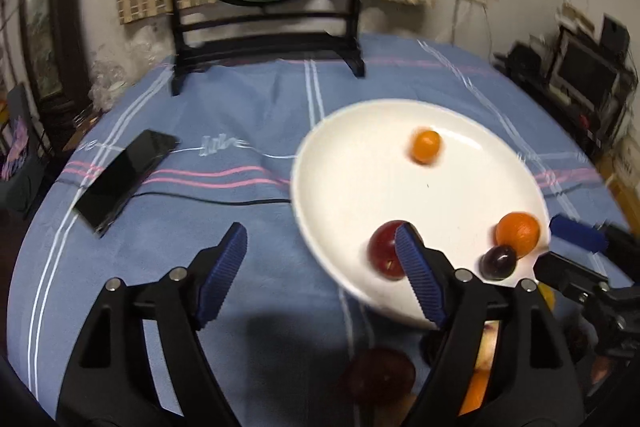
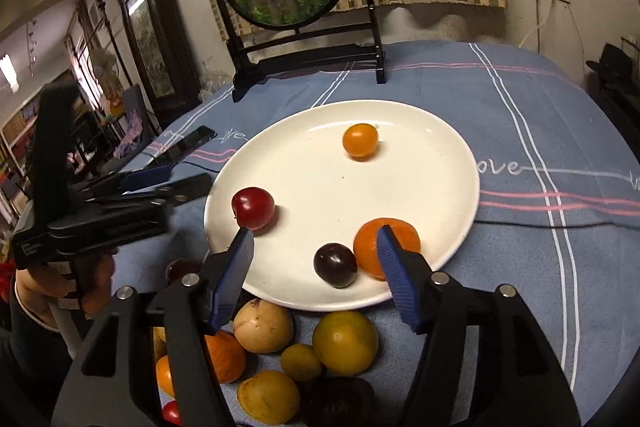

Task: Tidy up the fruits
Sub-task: 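Place the orange and dark plum on the plate, opening both tools, then move both open tools back over the fruit cluster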

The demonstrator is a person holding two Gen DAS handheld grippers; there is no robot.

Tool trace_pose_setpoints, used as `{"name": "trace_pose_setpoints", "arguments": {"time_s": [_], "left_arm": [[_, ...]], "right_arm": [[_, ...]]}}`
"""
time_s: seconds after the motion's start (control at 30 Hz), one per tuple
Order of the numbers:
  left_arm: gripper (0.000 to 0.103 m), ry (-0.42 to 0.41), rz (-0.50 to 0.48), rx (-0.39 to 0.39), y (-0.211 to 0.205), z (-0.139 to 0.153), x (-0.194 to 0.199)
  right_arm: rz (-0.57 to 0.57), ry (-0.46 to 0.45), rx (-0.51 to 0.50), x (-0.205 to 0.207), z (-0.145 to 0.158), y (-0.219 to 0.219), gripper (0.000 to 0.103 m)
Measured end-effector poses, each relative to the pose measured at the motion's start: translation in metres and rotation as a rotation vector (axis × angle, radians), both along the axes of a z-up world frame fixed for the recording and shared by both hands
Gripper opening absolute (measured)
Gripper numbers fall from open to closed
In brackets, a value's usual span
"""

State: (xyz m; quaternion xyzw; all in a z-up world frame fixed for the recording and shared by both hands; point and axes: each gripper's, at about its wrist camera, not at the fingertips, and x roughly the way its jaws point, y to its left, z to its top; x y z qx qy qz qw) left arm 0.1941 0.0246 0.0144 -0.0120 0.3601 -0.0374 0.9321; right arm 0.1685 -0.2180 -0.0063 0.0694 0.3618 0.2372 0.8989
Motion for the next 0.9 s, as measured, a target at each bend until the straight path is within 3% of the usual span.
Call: {"name": "trace_pose_setpoints", "arguments": {"time_s": [0.13, 0.23, 0.5, 0.9], "left_arm": [[0.088, -0.001, 0.007, 0.012, 0.007, 0.006, -0.032], [0.088, 0.004, -0.003, 0.038, 0.007, 0.005, -0.057], [0.092, 0.036, -0.030, 0.002, 0.014, -0.009, -0.111], [0.092, 0.064, -0.087, 0.018, 0.007, -0.021, -0.144]], "right_arm": [[-0.057, 0.036, 0.070, -0.018, 0.001, -0.020, 0.073], [-0.074, 0.026, 0.021, -0.039, 0.004, -0.022, 0.072], [-0.126, 0.021, -0.086, -0.098, 0.003, -0.042, 0.073], [-0.101, 0.050, -0.100, -0.136, -0.012, -0.052, 0.073]]}}
